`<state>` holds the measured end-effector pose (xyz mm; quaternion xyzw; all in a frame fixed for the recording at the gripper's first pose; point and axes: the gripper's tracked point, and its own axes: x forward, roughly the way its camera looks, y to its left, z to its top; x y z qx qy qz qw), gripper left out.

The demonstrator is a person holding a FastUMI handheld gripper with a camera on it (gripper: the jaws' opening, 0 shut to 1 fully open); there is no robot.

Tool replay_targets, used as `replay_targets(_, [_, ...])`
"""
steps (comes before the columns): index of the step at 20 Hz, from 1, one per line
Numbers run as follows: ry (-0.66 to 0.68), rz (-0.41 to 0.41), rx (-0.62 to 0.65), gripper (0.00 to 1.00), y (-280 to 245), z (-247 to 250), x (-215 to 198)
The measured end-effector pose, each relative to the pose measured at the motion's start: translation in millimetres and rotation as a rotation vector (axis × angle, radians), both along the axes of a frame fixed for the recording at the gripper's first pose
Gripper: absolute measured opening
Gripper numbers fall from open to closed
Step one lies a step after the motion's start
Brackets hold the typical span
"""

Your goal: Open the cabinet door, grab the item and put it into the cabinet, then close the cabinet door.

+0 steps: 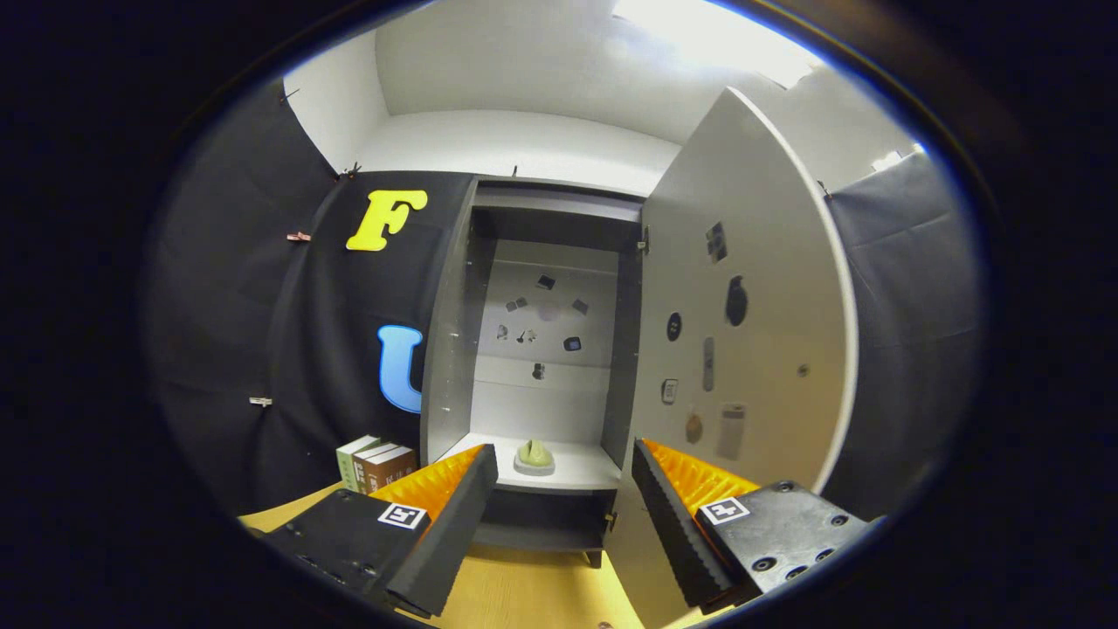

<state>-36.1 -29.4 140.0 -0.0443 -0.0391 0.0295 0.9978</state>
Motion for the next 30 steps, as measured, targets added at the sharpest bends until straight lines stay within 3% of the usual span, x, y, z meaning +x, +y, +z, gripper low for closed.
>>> replay_targets(3, [0.005,0.021,-0.012,0.97,-47.3,24.0,-39.8])
replay_targets(7, [0.006,-0.084,-0.061,0.97,-136.4,28.6,-61.0])
replay_targets(10, [-0.001,-0.104,-0.024,0.97,-182.7,29.6,-54.1])
replay_targets(14, [0.014,-0.034,0.025,0.98,-212.8,15.5,-32.5])
replay_targets(20, [0.100,0.135,0.130,0.98,-201.6,-9.1,11.9])
replay_targets(25, [0.115,0.231,0.133,0.95,-184.2,-8.9,18.7])
replay_targets(30, [0.147,0.332,0.169,0.95,-114.7,-15.3,21.4])
